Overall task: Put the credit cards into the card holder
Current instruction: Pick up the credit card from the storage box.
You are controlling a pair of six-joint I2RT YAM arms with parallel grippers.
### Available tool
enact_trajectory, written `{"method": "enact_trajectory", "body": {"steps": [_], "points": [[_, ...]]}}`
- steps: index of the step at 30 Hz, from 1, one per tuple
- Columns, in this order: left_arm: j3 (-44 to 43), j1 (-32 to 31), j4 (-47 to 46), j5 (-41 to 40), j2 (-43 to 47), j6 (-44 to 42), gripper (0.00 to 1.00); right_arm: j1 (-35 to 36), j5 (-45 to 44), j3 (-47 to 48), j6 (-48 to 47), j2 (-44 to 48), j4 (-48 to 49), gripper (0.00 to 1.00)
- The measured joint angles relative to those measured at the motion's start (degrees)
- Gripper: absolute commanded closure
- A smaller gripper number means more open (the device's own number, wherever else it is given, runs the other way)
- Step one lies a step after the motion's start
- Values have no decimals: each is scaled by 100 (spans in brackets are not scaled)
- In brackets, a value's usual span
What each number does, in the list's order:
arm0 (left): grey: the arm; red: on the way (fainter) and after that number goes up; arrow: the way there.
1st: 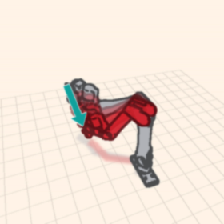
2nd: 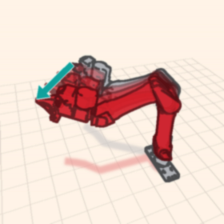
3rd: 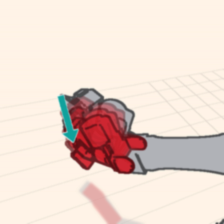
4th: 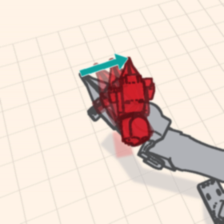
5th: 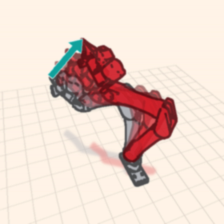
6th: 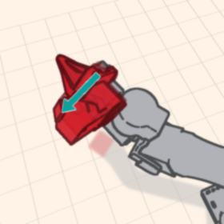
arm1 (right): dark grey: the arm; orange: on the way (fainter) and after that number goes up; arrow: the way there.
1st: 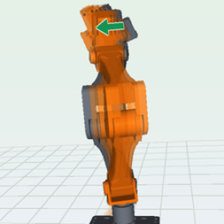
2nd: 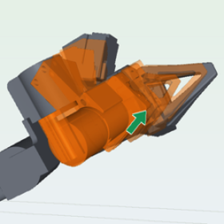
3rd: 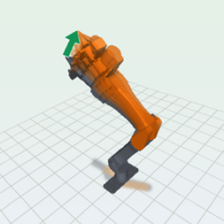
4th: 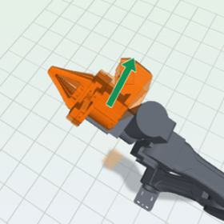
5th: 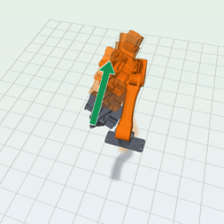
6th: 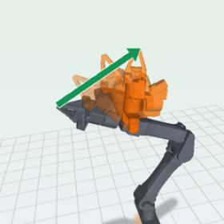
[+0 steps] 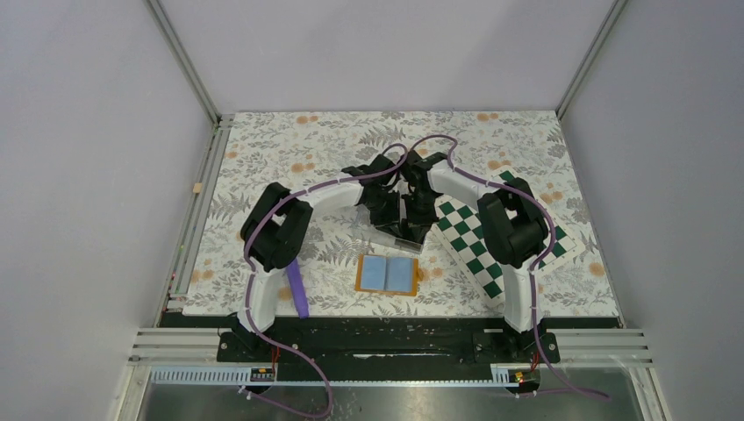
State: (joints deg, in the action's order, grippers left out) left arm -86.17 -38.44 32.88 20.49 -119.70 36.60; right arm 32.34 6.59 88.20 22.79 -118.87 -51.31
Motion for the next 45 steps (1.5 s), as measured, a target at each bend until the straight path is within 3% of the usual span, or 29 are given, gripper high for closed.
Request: {"method": "enact_trajectory", "body": {"steps": [3, 11, 25, 31, 45], "points": [[-44, -46, 26, 9, -26, -57, 93, -22, 31, -48, 24, 24, -31, 100], [-90, -107, 46, -48, 15, -98, 94, -101, 72, -114, 66, 63, -33, 100], [-581, -337, 704, -568, 114, -317, 81, -179, 190, -236, 122, 151, 92, 100], [-614, -354, 787, -584, 114, -319, 83, -192, 210, -273, 127, 170, 125, 100], [11, -372, -444, 229, 321, -125, 73, -588, 734, -737, 302, 525, 409, 100]]}}
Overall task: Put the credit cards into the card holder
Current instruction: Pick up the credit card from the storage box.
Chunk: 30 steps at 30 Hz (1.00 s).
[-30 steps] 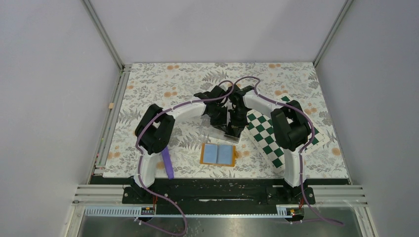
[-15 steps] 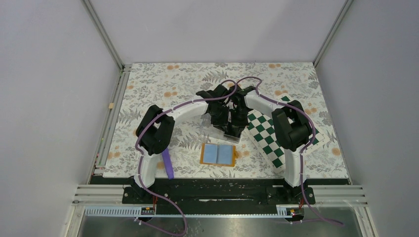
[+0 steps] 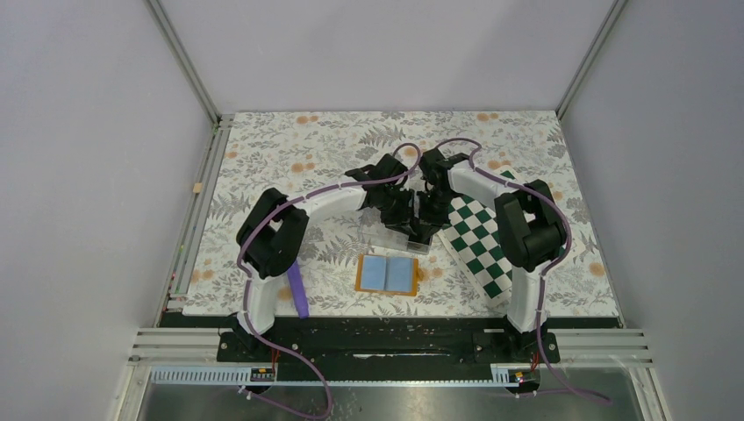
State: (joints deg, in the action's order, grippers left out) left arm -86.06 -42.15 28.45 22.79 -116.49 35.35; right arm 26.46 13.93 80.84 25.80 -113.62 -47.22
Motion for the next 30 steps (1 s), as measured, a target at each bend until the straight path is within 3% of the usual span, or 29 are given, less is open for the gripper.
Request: {"method": "enact_trajectory", "body": {"steps": [16, 30], "points": [[221, 26, -737, 590, 63, 323, 83, -149, 13, -33, -2, 551, -44, 100], [-50, -28, -529, 551, -153, 382, 84, -345, -245, 247, -186, 1226, -376, 100]]}}
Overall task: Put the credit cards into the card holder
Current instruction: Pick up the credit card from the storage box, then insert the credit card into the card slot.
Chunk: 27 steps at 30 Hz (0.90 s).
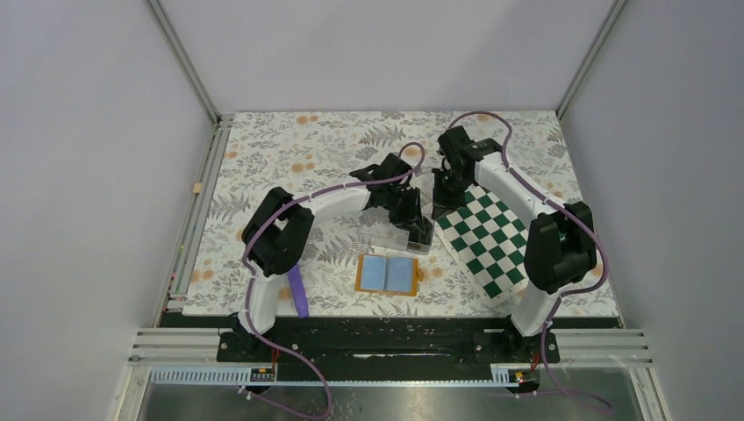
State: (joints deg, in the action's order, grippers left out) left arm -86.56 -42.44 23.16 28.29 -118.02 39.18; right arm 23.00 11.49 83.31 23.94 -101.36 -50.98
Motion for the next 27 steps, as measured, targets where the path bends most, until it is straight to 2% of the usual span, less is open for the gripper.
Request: {"method": "enact_trajectory", "body": {"steps": [2, 4, 6, 12, 16, 21, 27], "points": [[-103, -33, 92, -4, -66, -17, 84, -50, -4, 0, -26, 59, -31, 99], [-199, -74, 153, -11, -136, -31, 91, -94, -2, 0, -57, 96, -63, 96], [-275, -114, 208, -22, -199, -35, 100, -131, 7, 0, -79, 129, -70, 86], [-295, -144, 431, -254, -212, -90, 100, -284, 195, -4, -157, 376, -76, 57], [-280, -144, 629, -662, 26, -199, 100, -382, 472, -48, -181, 713, 4, 42], [-59, -144, 699, -1215, 1108, -387, 100, -459, 881, -151, -216, 1193, 175, 29], [741, -50, 48, -1373, 2979, -437, 100, -621, 1668, -282, -227, 1729, 468, 21]]}}
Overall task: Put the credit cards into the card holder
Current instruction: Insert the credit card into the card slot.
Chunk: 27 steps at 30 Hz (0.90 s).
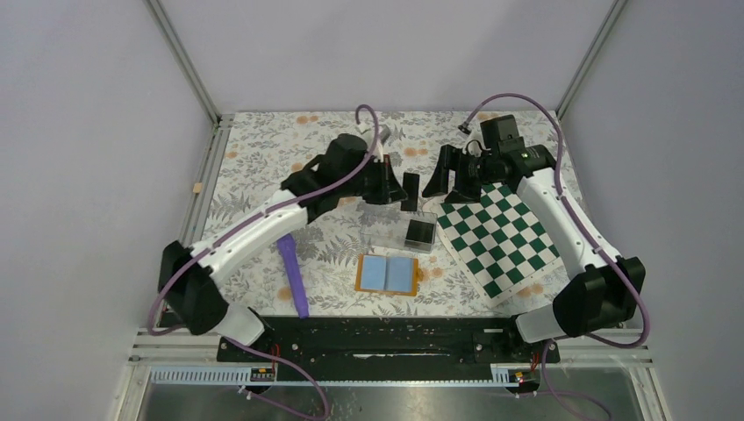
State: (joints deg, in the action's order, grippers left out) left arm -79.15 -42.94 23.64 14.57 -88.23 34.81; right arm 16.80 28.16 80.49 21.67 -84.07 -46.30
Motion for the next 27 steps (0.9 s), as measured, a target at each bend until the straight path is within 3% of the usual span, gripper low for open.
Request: {"method": "enact_trajectory", "body": {"steps": [4, 12, 24, 27], "points": [[758, 238, -713, 481, 699, 302, 100, -103, 804, -208, 24, 284, 337, 22], [1882, 516, -1873, 1720, 863, 1228, 100, -142, 2752, -1204, 693, 579, 1698, 33], [2459, 533, -3333, 2358, 1180, 2223, 100, -144, 3445, -1790, 1445, 595, 2721, 46], [2496, 533, -3488, 2398, 1193, 2299, 100, -142, 3606, -1967, 1762, 619, 3147, 59]]}}
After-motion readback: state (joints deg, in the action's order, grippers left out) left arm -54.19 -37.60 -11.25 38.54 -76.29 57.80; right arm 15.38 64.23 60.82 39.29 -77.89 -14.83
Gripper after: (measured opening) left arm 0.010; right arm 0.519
